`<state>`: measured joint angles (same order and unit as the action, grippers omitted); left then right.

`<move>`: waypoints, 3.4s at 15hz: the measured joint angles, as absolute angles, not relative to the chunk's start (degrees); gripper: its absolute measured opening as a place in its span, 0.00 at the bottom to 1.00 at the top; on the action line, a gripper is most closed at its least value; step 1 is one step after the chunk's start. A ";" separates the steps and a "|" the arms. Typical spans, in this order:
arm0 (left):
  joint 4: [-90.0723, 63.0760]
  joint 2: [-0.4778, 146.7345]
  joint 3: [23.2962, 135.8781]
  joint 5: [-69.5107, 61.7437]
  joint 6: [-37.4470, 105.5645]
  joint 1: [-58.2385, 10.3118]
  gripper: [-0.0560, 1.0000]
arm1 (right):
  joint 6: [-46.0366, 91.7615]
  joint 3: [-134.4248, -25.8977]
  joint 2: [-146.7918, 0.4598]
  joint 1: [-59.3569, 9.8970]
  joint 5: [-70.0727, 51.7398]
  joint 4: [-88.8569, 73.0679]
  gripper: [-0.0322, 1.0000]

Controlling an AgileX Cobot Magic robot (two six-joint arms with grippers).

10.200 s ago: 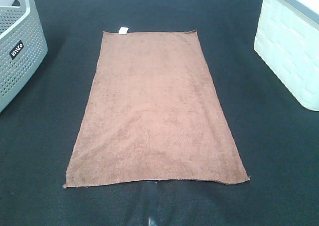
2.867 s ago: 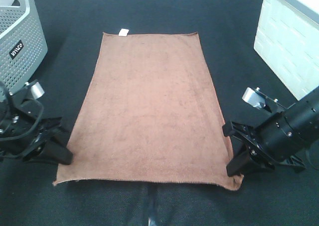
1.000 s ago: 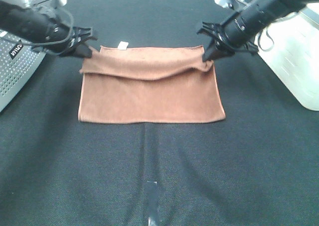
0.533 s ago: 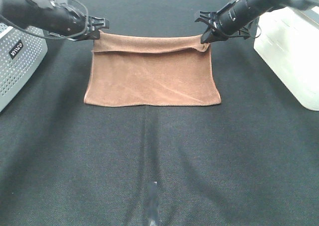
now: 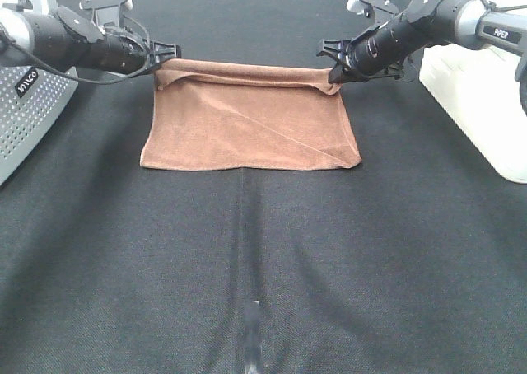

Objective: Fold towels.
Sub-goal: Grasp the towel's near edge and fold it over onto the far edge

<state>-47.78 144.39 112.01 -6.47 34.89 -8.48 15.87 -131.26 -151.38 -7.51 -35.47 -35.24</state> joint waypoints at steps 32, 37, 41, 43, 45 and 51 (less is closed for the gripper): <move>-37.01 127.94 90.70 -43.95 10.71 -2.75 0.79 | 4.35 -101.99 -128.97 -7.45 -58.16 -26.18 0.71; -37.93 130.29 90.70 -38.50 9.63 -6.76 0.76 | 6.82 -101.99 -132.75 -7.45 -57.47 -28.02 0.71; -38.10 132.12 91.10 -38.27 9.17 -6.88 0.75 | 9.28 -101.99 -135.39 -7.45 -56.67 -31.57 0.71; -38.50 132.41 91.39 -37.59 9.17 -7.62 0.70 | 10.31 -101.99 -136.77 -7.39 -56.49 -35.81 0.62; -38.50 132.75 91.39 -37.53 9.17 -7.73 0.54 | 10.37 -101.99 -137.45 -7.39 -55.52 -36.96 0.49; -34.84 133.04 91.39 -40.11 9.17 -7.85 0.06 | 9.85 -101.99 -138.03 -7.39 -53.74 -36.90 0.05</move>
<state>-34.84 133.04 91.39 -40.11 9.17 -7.85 9.85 -101.99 -138.03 -7.39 -53.74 -36.90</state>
